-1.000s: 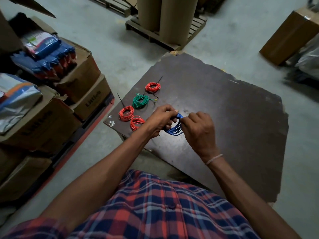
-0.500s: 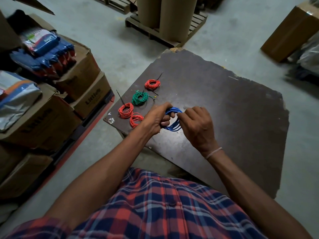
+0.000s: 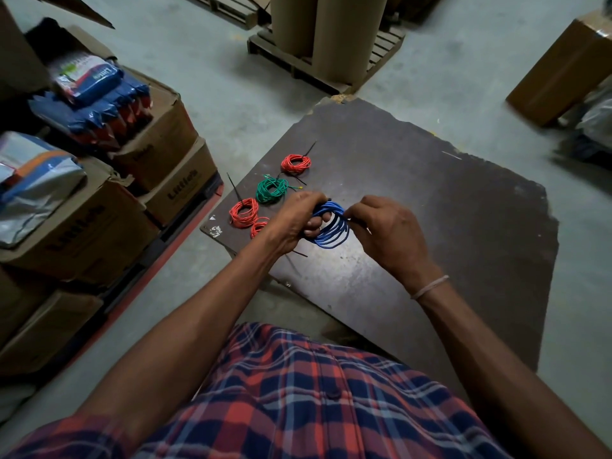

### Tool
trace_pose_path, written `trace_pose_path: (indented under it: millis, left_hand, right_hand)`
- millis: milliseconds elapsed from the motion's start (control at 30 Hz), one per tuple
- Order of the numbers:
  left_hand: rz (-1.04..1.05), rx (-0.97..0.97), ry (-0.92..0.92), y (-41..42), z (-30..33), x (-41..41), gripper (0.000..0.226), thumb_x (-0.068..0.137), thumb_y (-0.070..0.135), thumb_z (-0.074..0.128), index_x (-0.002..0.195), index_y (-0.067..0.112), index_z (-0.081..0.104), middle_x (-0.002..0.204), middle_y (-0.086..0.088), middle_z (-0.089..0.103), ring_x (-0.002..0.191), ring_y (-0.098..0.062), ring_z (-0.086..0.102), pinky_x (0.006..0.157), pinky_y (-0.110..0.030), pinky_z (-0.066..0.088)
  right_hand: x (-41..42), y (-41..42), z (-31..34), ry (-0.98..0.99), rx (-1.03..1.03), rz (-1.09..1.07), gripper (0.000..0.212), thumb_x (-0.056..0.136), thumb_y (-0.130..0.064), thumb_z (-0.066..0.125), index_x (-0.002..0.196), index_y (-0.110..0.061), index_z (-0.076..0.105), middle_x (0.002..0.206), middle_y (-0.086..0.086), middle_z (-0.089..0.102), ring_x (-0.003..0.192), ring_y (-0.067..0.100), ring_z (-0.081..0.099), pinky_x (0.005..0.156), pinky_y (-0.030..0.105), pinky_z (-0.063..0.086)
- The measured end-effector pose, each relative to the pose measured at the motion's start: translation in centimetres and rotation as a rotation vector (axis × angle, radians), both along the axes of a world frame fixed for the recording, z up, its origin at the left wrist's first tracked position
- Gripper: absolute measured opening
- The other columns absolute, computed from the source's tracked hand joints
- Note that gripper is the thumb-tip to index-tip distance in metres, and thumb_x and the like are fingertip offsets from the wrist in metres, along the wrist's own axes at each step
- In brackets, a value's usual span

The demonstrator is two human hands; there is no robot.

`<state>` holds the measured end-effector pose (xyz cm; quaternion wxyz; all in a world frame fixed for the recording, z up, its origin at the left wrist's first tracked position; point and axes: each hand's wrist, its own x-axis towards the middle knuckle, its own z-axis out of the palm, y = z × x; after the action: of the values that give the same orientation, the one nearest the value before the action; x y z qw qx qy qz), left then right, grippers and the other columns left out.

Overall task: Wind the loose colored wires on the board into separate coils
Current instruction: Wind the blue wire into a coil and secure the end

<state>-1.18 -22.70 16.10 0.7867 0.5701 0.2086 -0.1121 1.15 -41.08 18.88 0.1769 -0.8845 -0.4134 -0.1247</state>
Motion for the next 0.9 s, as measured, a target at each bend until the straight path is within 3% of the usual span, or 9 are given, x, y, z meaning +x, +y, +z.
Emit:
trace_pose_path:
  millis: [200, 533, 767, 900]
  left_hand:
    - [0.039, -0.003, 0.026, 0.0, -0.2, 0.0, 0.027, 0.094, 0.011, 0.039, 0.106, -0.001, 0.060, 0.065, -0.005, 0.054, 0.039, -0.009, 0.027, 0.042, -0.023, 0.019]
    - [0.078, 0.037, 0.091, -0.2, -0.1, 0.6, 0.018, 0.098, 0.013, 0.045, 0.103, 0.005, 0.061, 0.062, -0.005, 0.055, 0.039, -0.009, 0.029, 0.038, -0.021, 0.020]
    - [0.009, 0.384, 0.014, 0.0, -0.3, 0.2, 0.017, 0.102, 0.018, 0.054, 0.102, 0.010, 0.070, 0.066, -0.004, 0.060, 0.045, -0.008, 0.041, 0.044, -0.022, 0.029]
    - [-0.059, 0.527, -0.049, 0.0, -0.4, 0.2, 0.020, 0.101, 0.020, 0.057, 0.104, 0.010, 0.074, 0.080, -0.006, 0.069, 0.059, -0.009, 0.055, 0.048, -0.020, 0.039]
  right_hand:
    - [-0.7, 0.3, 0.0, 0.005, 0.025, 0.009, 0.001, 0.090, -0.004, 0.072, 0.090, -0.003, 0.073, 0.077, 0.011, 0.064, 0.064, 0.027, 0.057, 0.056, 0.033, 0.045]
    - [-0.5, 0.6, 0.0, -0.018, 0.035, 0.012, 0.001, 0.089, -0.005, 0.072, 0.089, -0.005, 0.073, 0.076, 0.010, 0.063, 0.063, 0.029, 0.057, 0.055, 0.035, 0.045]
    - [-0.2, -0.3, 1.3, 0.014, 0.003, -0.027, 0.008, 0.088, -0.010, 0.076, 0.091, -0.017, 0.078, 0.078, 0.000, 0.073, 0.063, 0.021, 0.064, 0.070, 0.041, 0.049]
    - [0.9, -0.7, 1.9, 0.192, 0.131, -0.096, 0.013, 0.082, -0.012, 0.080, 0.093, -0.019, 0.077, 0.081, -0.005, 0.075, 0.068, 0.011, 0.067, 0.071, 0.036, 0.057]
